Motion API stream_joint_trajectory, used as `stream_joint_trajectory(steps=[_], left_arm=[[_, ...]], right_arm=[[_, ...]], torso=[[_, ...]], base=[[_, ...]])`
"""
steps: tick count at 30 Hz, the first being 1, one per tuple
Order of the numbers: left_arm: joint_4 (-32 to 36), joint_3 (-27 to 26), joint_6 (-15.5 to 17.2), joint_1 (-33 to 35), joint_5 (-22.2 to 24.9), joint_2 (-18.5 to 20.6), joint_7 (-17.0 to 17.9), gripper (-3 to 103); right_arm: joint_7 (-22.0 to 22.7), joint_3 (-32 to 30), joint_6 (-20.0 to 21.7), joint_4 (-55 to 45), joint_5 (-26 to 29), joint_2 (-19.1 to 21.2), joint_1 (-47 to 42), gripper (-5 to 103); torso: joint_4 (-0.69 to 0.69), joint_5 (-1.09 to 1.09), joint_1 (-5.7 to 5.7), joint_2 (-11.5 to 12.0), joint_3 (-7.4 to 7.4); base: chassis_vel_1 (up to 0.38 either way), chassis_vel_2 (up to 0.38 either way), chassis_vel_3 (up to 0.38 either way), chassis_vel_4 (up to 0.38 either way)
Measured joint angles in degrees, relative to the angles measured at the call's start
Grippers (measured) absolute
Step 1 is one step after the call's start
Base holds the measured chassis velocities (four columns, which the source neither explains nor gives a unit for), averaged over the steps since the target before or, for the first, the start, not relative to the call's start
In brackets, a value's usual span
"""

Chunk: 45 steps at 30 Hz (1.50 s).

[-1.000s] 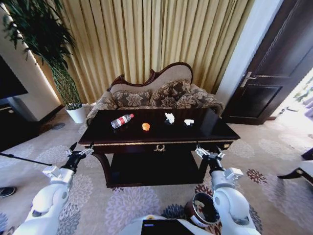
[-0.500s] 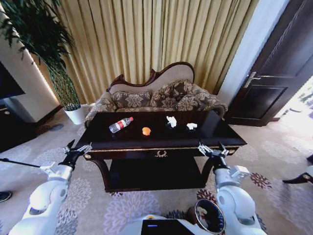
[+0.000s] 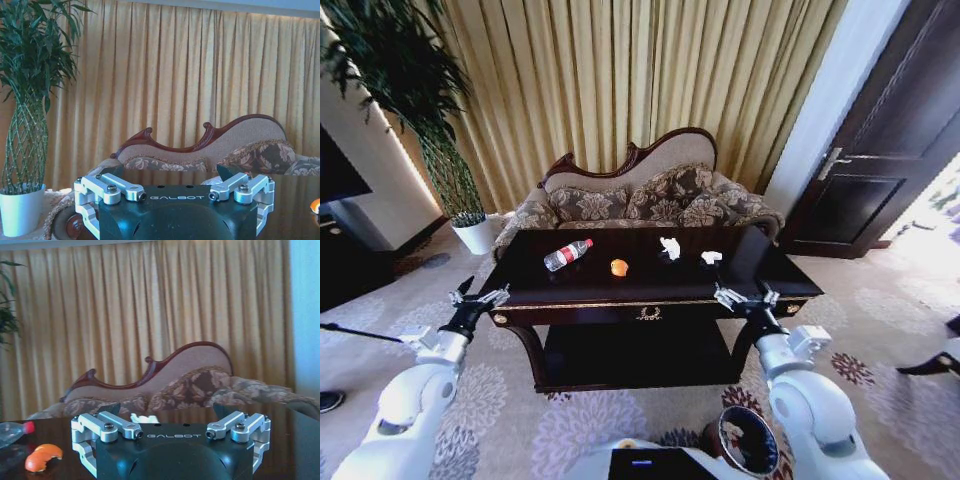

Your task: Move to the front of the table and place the trash on the table into the trash bin.

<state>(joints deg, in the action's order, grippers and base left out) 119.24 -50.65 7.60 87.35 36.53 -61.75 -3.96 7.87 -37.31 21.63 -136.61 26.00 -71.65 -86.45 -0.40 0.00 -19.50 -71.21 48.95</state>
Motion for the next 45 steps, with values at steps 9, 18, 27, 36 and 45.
stream_joint_trajectory(steps=[9, 18, 27, 36, 45], left_arm=[[1.0, 0.0, -1.4, 2.1, -0.3, -0.9, 0.7, 100], [3.3, 0.3, -2.3, 4.1, -2.8, -3.1, 5.6, 100], [6.0, 0.6, -1.7, 4.5, -3.9, -1.9, 7.2, 100], [0.1, -2.2, -0.8, 1.0, -0.5, -0.1, 3.4, 100], [1.1, -5.4, 7.7, -2.4, 6.0, 10.4, 3.5, 100]], right_arm=[[4.0, 4.6, -0.9, 10.6, 6.1, 5.8, 9.4, 100], [3.4, 1.5, -1.9, 13.3, 6.4, 5.4, 11.9, 100], [3.5, 2.0, -1.7, 12.6, 7.2, 7.5, 11.6, 100], [2.5, 4.5, -1.5, 14.0, 6.0, 6.7, 13.5, 100], [1.8, 3.7, -2.8, 14.5, 4.4, 5.4, 11.6, 100]], torso=[[0.01, 0.00, 0.00, 0.0, 0.00], [-0.01, 0.00, 0.00, 0.0, 0.00], [-0.01, 0.00, 0.00, 0.0, 0.00], [0.01, -0.02, -0.01, 0.0, 0.00], [-0.02, 0.02, 0.00, 0.0, 0.00]], base=[[0.000, 0.000, 0.000, 0.000], [0.000, 0.000, 0.000, 0.000], [0.000, 0.000, 0.000, 0.000], [0.000, 0.000, 0.000, 0.000], [0.000, 0.000, 0.000, 0.000]])
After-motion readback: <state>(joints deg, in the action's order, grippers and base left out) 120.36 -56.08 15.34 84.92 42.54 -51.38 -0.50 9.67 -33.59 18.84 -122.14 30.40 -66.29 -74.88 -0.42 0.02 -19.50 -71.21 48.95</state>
